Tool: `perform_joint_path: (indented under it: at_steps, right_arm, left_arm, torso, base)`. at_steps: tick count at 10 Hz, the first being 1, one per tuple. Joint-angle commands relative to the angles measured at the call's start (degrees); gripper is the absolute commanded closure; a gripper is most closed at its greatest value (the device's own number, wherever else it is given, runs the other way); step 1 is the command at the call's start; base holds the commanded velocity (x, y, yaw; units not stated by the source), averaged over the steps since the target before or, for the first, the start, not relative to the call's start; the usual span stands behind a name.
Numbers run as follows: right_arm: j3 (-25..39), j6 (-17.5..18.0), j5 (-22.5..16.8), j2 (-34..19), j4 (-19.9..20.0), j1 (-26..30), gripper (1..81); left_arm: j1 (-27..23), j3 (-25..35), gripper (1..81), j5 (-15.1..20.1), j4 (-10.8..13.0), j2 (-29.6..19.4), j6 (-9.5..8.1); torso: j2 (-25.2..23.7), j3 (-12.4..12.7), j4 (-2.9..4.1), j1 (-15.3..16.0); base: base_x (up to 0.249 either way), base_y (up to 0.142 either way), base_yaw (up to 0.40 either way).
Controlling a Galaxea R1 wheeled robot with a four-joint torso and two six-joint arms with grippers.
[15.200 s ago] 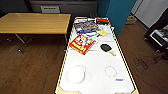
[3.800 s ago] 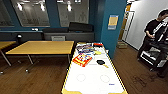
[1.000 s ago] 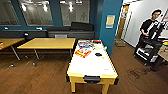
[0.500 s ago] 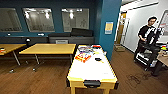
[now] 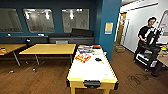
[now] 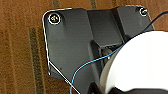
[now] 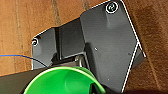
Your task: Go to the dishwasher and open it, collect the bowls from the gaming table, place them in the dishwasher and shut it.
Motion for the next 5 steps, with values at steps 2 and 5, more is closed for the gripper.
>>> perform_joint_path:
  at_steps: [2,5]
  right_arm:
    - [0.09,-0.25,-2.29,-0.18,-1.65,2.11,81.1]
    - [-0.52,-0.25,-2.37,0.26,-1.65,2.11,81.1]
  left_arm:
    - [-2.60,0.12,81.1,2.81,0.43,-0.51,0.26]
    - [-2.51,0.20,81.1,2.71,0.43,-0.86,0.26]
  torso:
    - [0.00,0.00,0.00,0.03]
    - [0.00,0.00,0.00,0.03]
  base:
    - [0.000,0.000,0.000]
    - [0.000,0.000,-0.037]
